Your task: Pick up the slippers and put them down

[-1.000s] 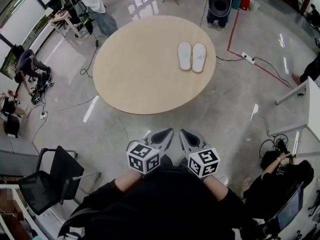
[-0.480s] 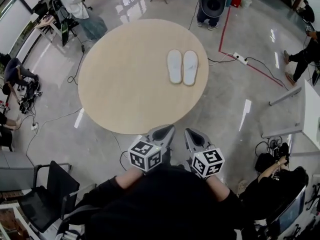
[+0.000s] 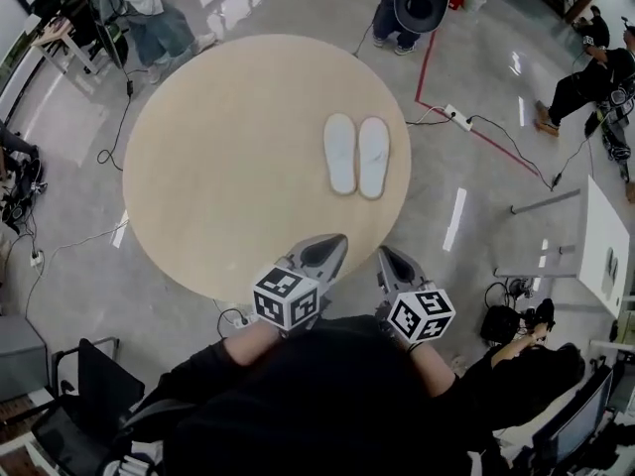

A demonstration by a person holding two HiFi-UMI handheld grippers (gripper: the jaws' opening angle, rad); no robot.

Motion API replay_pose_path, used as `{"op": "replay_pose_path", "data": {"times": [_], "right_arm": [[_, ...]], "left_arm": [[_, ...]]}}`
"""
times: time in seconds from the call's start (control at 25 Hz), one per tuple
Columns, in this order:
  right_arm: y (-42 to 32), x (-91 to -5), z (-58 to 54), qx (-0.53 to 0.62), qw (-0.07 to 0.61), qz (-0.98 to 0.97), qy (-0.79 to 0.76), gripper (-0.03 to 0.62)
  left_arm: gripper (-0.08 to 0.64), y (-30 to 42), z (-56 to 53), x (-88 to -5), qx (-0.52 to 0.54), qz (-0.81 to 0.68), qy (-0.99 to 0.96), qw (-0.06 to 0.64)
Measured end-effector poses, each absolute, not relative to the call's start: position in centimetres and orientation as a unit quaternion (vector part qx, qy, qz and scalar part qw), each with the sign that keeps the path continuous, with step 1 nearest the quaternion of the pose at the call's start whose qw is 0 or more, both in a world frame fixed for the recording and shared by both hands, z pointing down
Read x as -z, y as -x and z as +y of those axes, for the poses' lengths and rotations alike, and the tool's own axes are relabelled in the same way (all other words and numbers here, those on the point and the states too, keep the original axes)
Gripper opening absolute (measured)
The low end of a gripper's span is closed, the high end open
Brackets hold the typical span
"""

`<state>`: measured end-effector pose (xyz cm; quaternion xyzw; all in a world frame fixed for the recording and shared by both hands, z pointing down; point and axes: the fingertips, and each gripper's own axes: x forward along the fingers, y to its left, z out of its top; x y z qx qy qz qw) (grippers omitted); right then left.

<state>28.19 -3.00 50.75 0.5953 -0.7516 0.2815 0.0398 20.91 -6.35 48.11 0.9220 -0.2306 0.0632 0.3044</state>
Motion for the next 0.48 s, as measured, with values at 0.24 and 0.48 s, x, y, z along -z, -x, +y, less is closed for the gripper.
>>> {"op": "replay_pose_path", "data": {"times": [0.24,0.48], "right_arm": [[-28.7,-51.2,-7.5,-0.288,0.051,-0.743,-0.602,0.012],[-30.3,-51.6,-12.1,-0.280,0.058,-0.742,-0.606,0.012]], "left_arm": [[0.023,-19.0,-10.5,-49.1,-0.054,-0.253,-0.913,0.317],[0.023,-18.7,-14.8,-49.7,-0.066,-0.276,-0.906,0.315]]}}
